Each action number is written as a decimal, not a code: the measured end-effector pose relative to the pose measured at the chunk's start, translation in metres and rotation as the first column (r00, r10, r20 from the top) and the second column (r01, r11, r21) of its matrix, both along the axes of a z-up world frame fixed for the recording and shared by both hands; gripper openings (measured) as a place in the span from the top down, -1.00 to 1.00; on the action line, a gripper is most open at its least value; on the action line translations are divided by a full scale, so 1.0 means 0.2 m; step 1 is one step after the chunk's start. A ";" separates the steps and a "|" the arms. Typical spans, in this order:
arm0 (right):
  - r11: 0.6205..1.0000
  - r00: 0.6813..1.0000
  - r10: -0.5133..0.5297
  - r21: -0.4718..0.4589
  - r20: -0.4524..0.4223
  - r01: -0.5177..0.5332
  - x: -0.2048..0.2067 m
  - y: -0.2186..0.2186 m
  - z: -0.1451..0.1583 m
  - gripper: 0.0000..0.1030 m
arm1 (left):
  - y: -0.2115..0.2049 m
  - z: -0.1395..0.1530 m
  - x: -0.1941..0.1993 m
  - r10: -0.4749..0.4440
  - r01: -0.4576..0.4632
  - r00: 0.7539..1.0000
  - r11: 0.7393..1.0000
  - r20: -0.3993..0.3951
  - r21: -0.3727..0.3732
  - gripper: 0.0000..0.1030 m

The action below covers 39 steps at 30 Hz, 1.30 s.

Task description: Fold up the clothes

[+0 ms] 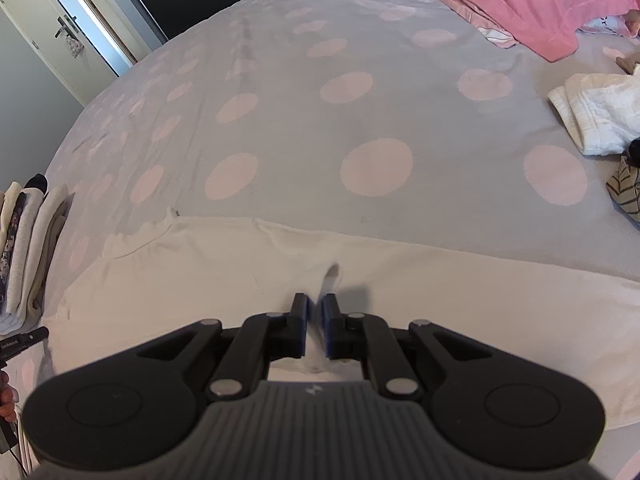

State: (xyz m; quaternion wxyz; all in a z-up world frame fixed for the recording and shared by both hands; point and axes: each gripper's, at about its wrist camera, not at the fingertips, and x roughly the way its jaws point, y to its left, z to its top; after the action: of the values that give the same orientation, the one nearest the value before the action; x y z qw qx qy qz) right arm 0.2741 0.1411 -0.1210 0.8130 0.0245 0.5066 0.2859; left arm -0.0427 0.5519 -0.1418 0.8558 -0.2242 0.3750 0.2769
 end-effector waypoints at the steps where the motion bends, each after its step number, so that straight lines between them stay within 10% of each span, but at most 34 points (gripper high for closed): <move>1: 1.000 1.000 -0.001 -0.002 -0.009 0.001 0.00 0.00 0.01 0.82 | 0.00 0.04 -0.02 -0.001 0.001 1.000 1.000 0.019 0.016 0.96; 14: 0.996 0.995 -0.040 -0.083 -0.091 0.033 0.15 0.11 -0.18 0.81 | 0.07 -0.04 0.05 0.015 -0.013 0.999 0.999 -0.050 0.033 0.96; 24: 1.000 0.995 -0.020 0.008 -0.093 0.021 0.12 0.02 -0.20 0.19 | 0.00 0.06 -0.07 -0.089 0.090 0.995 0.995 -0.042 0.037 0.64; 34: 0.998 0.997 0.024 -0.047 -0.079 -0.028 -0.04 -0.03 -0.11 0.27 | -0.37 0.04 -0.29 -0.383 0.401 0.909 0.912 -0.163 0.089 0.48; 39: 0.999 0.994 -0.036 0.009 -0.108 0.037 -0.02 -0.05 -0.15 0.27 | -0.45 -0.05 -0.28 -0.366 0.405 0.903 0.899 -0.225 0.163 0.41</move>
State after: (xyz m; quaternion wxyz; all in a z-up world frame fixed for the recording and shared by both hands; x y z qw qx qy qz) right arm 0.2692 0.1309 -0.1518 0.7895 0.0538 0.5475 0.2720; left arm -0.0981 0.4615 -0.1519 0.8730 -0.0280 0.4605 0.1584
